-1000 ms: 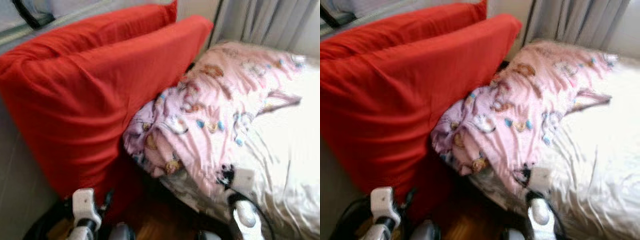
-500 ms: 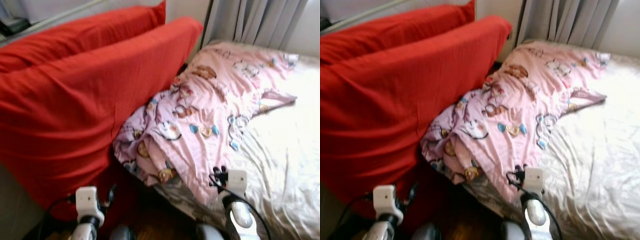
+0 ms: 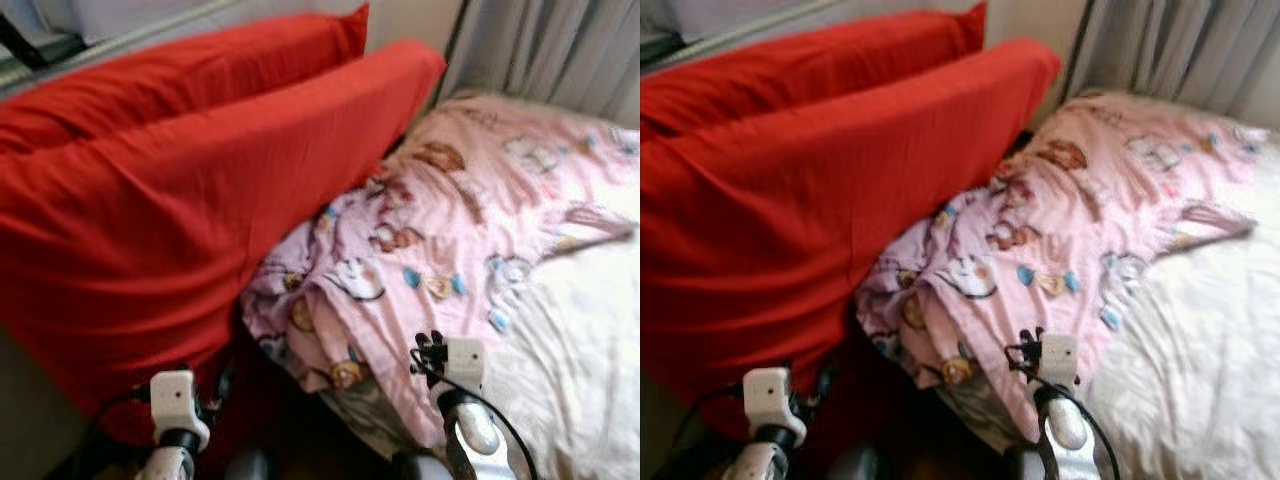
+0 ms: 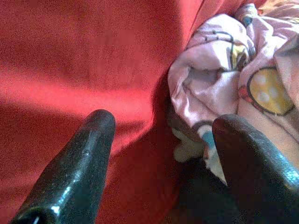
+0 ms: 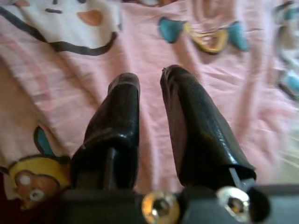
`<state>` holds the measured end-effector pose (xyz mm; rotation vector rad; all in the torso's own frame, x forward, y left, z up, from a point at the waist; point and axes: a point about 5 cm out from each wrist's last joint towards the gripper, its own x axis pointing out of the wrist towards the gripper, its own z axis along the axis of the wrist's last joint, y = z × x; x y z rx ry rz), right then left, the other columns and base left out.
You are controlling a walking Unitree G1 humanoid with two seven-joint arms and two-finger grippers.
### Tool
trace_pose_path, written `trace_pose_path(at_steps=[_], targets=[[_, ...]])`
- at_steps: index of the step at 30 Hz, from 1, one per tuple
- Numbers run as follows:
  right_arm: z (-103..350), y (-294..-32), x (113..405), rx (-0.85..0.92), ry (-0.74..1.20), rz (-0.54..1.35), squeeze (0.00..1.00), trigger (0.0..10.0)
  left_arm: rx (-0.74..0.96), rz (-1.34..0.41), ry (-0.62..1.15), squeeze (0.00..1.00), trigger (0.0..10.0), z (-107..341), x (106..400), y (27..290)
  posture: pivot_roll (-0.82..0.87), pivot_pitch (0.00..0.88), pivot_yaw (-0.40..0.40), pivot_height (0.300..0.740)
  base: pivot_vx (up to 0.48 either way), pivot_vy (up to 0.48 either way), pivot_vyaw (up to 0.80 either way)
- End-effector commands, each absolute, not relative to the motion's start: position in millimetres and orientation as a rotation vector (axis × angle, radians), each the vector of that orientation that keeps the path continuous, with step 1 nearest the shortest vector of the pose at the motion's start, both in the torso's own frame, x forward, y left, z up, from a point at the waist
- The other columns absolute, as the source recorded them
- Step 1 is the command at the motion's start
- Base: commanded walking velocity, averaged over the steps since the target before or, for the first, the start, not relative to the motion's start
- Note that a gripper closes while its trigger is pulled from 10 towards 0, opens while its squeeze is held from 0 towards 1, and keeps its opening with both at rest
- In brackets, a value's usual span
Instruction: Clean up the room
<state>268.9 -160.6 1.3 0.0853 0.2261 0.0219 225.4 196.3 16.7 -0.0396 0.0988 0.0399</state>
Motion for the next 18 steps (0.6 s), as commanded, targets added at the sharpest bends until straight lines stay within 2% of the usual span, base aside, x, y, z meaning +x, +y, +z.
trace_pose_path(at_steps=[1,13,18], targets=[[-6.5,-171.2,261.5,0.092,0.269,0.002,0.00,10.0,-0.049,0.025,0.123,0.00,10.0,14.7,223.7,189.5,-0.06,0.091,0.001,0.616,0.000,0.000,0.00],[-11.5,-168.9,260.4,0.109,0.307,-0.016,0.00,10.0,-0.038,0.021,0.131,0.00,10.0,21.4,224.1,186.7,-0.06,0.098,0.009,0.616,0.000,0.000,0.00],[-15.4,-170.6,257.6,0.105,0.333,-0.035,0.00,10.0,-0.035,0.020,0.133,0.00,10.0,24.3,224.3,186.5,-0.05,0.112,0.010,0.592,0.000,0.000,0.00]])
